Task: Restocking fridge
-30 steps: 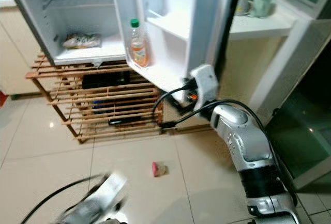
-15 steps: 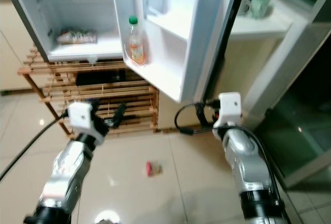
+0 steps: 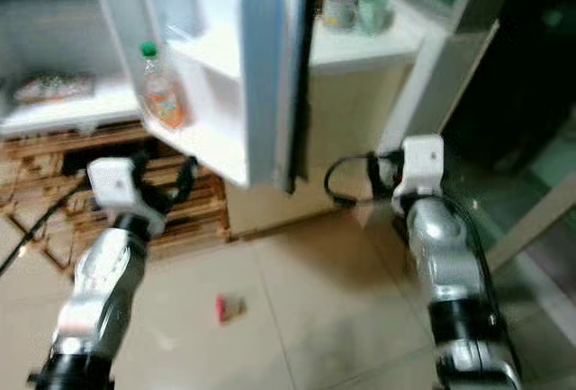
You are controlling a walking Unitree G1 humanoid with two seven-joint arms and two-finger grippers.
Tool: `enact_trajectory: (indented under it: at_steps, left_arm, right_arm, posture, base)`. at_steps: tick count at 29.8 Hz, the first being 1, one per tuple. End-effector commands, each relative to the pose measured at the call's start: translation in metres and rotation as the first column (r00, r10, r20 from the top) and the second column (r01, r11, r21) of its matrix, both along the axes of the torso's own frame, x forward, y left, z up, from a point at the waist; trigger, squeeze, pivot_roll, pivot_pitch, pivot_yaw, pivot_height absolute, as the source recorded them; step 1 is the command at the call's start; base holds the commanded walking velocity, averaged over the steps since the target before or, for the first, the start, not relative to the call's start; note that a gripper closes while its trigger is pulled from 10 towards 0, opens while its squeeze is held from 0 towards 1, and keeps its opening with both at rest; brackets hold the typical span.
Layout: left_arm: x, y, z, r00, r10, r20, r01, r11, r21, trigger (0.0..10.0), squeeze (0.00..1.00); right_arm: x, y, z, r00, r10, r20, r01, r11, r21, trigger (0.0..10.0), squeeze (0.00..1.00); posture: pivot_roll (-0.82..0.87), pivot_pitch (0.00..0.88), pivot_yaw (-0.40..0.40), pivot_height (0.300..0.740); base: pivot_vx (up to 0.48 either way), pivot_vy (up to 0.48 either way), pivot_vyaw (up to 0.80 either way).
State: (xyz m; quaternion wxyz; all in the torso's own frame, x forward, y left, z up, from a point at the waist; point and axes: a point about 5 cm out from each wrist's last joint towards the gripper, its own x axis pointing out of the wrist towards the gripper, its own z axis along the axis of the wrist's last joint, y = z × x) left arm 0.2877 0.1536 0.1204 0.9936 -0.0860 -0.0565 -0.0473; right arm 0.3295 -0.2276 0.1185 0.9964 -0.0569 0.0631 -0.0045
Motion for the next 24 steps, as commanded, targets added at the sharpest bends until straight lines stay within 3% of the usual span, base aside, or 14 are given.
enact_trajectory:
  at_steps: [1, 4, 9, 15, 17, 18, 19, 20, 21, 22, 24]
  left_arm:
    - [-0.001, -0.006, 0.002, 1.0, -0.022, -0.002, 0.022, 1.0, -0.022, 10.0, 0.0]
    - [-0.003, -0.013, -0.007, 0.997, -0.063, -0.044, 0.063, 0.998, 0.011, 10.0, 0.0]
    - [-0.003, -0.01, -0.031, 0.983, -0.056, -0.174, 0.078, 0.99, 0.118, 10.0, 0.0]
    - [-0.01, -0.008, -0.04, 0.973, -0.053, -0.225, 0.095, 0.979, 0.179, 10.0, 0.0]
    - [-0.018, -0.007, -0.066, 0.922, -0.052, -0.384, 0.174, 0.941, 0.291, 10.0, 0.0]
    - [-0.018, -0.007, -0.066, 0.922, -0.052, -0.384, 0.174, 0.941, 0.291, 10.0, 0.0]
    - [-0.03, -0.003, -0.1, 0.813, -0.035, -0.581, 0.295, 0.885, 0.36, 10.0, 0.0]
    - [-0.038, 0.0, -0.115, 0.751, -0.031, -0.659, 0.359, 0.858, 0.368, 10.0, 0.0]
    - [-0.038, 0.0, -0.115, 0.751, -0.031, -0.659, 0.359, 0.858, 0.368, 10.0, 0.0]
    - [-0.042, 0.001, -0.123, 0.715, -0.032, -0.699, 0.395, 0.843, 0.365, 10.0, 0.0]
    - [-0.045, 0.011, -0.134, 0.685, 0.004, -0.729, 0.415, 0.82, 0.394, 10.0, 0.0]
  right_arm:
    - [0.008, -0.003, 0.008, 0.999, -0.015, 0.033, 0.016, 0.999, -0.03, 10.0, 0.0]
    - [0.024, 0.008, 0.022, 0.998, 0.006, 0.067, -0.001, 0.997, -0.072, 10.0, 0.0]
    - [0.049, 0.024, 0.047, 0.993, 0.01, 0.116, -0.005, 0.999, -0.045, 10.0, 0.0]
    - [0.063, 0.046, 0.06, 0.99, 0.059, 0.131, -0.059, 0.998, -0.003, 10.0, 0.0]
    - [0.069, 0.062, 0.061, 0.988, 0.104, 0.114, -0.109, 0.993, 0.041, 10.0, 0.0]
    - [0.069, 0.062, 0.061, 0.988, 0.104, 0.114, -0.109, 0.993, 0.041, 10.0, 0.0]
    - [0.073, 0.076, 0.062, 0.985, 0.14, 0.101, -0.149, 0.985, 0.087, 10.0, 0.0]
    - [0.074, 0.084, 0.062, 0.982, 0.166, 0.095, -0.176, 0.978, 0.113, 10.0, 0.0]
    - [0.074, 0.084, 0.062, 0.982, 0.166, 0.095, -0.176, 0.978, 0.113, 10.0, 0.0]
    - [0.075, 0.09, 0.062, 0.979, 0.183, 0.091, -0.193, 0.973, 0.129, 10.0, 0.0]
    - [0.076, 0.104, 0.063, 0.973, 0.215, 0.086, -0.226, 0.961, 0.157, 10.0, 0.0]
  posture:
    - [-0.21, 0.0, 0.025, 0.74]
    - [-0.21, 0.0, 0.025, 0.74]
    - [-0.21, 0.0, 0.022, 0.74]
    - [-0.17, 0.0, 0.001, 0.74]
    - [-0.16, 0.0, -0.007, 0.74]
    - [-0.16, 0.0, -0.007, 0.74]
    - [-0.15, 0.0, -0.007, 0.74]
    - [-0.15, 0.0, -0.005, 0.74]
    - [-0.15, 0.0, -0.005, 0.74]
    - [-0.15, 0.0, -0.003, 0.74]
    - [-0.14, 0.0, -0.001, 0.74]
  base:
    - [0.259, 0.0, 0.0]
    - [0.0, 0.0, 0.0]
    - [0.0, 0.0, 0.0]
    - [0.0, 0.0, 0.0]
    - [0.0, 0.0, 0.0]
    - [0.0, 0.0, 0.0]
    - [0.0, 0.0, 0.0]
    - [0.0, 0.0, 0.0]
    - [0.0, 0.0, 0.0]
    - [0.0, 0.0, 0.0]
    - [0.0, 0.0, 0.0]
